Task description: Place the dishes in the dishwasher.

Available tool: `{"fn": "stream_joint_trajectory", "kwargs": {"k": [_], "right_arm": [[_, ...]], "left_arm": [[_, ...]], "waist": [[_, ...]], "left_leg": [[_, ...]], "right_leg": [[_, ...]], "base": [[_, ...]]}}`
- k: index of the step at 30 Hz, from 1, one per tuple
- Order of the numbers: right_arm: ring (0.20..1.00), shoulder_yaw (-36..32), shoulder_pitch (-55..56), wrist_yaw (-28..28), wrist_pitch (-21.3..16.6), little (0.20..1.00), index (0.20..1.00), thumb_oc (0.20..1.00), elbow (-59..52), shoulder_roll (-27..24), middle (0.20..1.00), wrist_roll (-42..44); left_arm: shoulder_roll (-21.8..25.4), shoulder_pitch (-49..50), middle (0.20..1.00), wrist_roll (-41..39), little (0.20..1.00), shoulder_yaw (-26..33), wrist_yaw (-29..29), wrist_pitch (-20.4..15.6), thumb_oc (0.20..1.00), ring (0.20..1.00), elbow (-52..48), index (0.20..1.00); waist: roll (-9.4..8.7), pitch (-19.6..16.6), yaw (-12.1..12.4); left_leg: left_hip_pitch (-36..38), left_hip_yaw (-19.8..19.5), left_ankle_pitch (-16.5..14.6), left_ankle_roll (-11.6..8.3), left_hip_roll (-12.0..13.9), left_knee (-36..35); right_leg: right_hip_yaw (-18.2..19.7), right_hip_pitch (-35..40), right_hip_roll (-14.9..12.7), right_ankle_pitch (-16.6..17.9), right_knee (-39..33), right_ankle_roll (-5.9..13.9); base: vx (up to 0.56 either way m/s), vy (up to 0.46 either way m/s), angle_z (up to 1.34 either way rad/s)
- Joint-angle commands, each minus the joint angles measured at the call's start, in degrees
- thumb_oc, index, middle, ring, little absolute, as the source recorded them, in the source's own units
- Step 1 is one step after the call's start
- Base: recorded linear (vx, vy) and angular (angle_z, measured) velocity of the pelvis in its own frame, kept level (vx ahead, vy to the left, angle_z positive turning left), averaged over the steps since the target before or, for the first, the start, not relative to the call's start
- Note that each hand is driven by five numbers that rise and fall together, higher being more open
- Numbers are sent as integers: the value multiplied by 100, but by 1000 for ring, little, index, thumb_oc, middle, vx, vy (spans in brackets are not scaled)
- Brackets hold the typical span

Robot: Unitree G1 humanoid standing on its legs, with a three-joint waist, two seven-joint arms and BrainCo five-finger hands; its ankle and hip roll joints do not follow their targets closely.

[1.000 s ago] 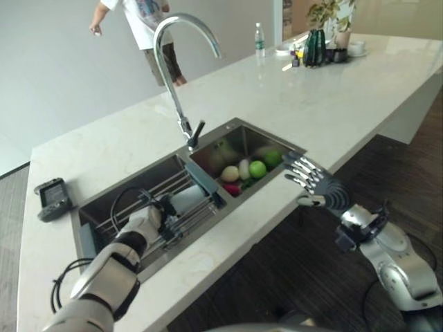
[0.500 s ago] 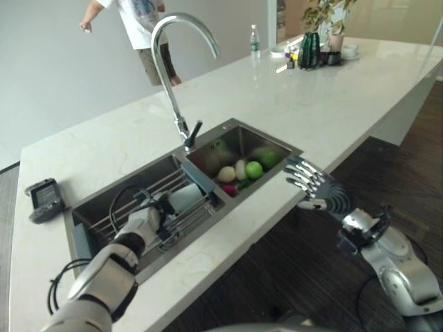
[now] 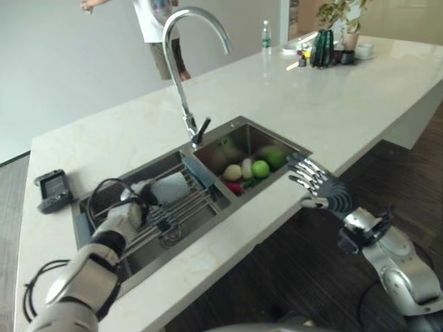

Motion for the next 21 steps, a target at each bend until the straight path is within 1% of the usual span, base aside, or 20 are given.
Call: {"fn": "stream_joint_trajectory", "kwargs": {"k": [1,4,9,12,14,15,17,18,19,20,21], "right_arm": [[1000,-237,-274,-61,-391,1000,1000,1000,-158,-100,1000,283],[1000,-272,-261,-73,-402,1000,1000,1000,-143,-75,1000,242],[1000,-316,-245,-120,-433,1000,1000,1000,-112,-97,1000,233],[1000,-334,-233,-177,-473,1000,1000,1000,-98,-77,1000,237],[1000,-360,-180,-202,-483,1000,1000,1000,-134,-18,1000,177],[1000,-397,-126,-241,-494,1000,1000,1000,-171,43,1000,131],[1000,-469,-82,-290,-508,1000,1000,1000,-219,98,1000,107],[1000,-489,-75,-327,-514,1000,1000,1000,-235,121,1000,100],[1000,-538,-74,-405,-497,1000,1000,1000,-279,184,1000,63],[1000,-557,-86,-432,-506,1000,1000,1000,-278,220,1000,41],[1000,-558,-79,-497,-518,1000,1000,1000,-297,287,1000,-16]], "left_arm": [[391,-369,200,-176,200,301,394,-114,200,200,-148,200],[545,-327,200,-248,200,452,438,-186,200,200,-337,200],[690,-208,200,-491,200,688,697,-248,200,200,-666,200],[718,-207,200,-1097,200,956,975,-450,200,200,-908,200],[742,-149,200,-1478,200,1215,1158,-670,200,200,-1223,200],[731,-14,200,-1804,200,1471,1367,-837,200,200,-1737,200],[773,152,200,-2238,200,1733,1489,-1012,200,200,-2402,200],[736,233,200,-2346,200,1858,1480,-1053,200,200,-2642,200],[665,406,200,-2655,200,2102,1484,-1177,200,200,-3208,200],[615,486,200,-2845,200,2195,1461,-1258,200,200,-3474,200],[506,645,200,-2982,200,2366,1464,-1253,200,200,-3968,200]], "waist": [[121,-27,26],[137,-40,90],[124,-55,180],[91,-85,259],[74,-104,322],[37,-115,411],[-13,-122,529],[-38,-127,574],[-81,-136,678],[-105,-137,733],[-139,-139,814]], "left_leg": [[-43,-210,66,14,-42,43],[-60,-273,65,8,-47,43],[-107,-370,87,-13,-37,43],[-153,-445,111,-19,-35,43],[-181,-509,115,-17,-37,43],[-211,-617,114,-13,-41,43],[-251,-748,117,-9,-42,43],[-267,-796,118,-11,-41,43],[-301,-905,130,-18,-38,43],[-317,-959,138,-19,-36,43],[-342,-1059,146,-21,-32,43]], "right_leg": [[-464,274,-225,-172,59,292],[-513,293,-235,-178,46,283],[-576,295,-248,-181,44,280],[-600,283,-238,-172,44,263],[-618,283,-228,-182,44,249],[-659,293,-219,-198,44,234],[-713,306,-205,-219,44,215],[-734,311,-203,-230,44,210],[-794,330,-194,-252,44,192],[-830,340,-190,-259,44,182],[-865,350,-181,-275,44,165]], "base": [[-28,2,5],[-38,2,10],[-43,-8,5],[-28,-16,2],[-17,-19,7],[-37,-47,23],[-39,-58,26],[-36,-73,21],[-34,-74,21],[-34,-93,17],[-24,-93,23]]}}
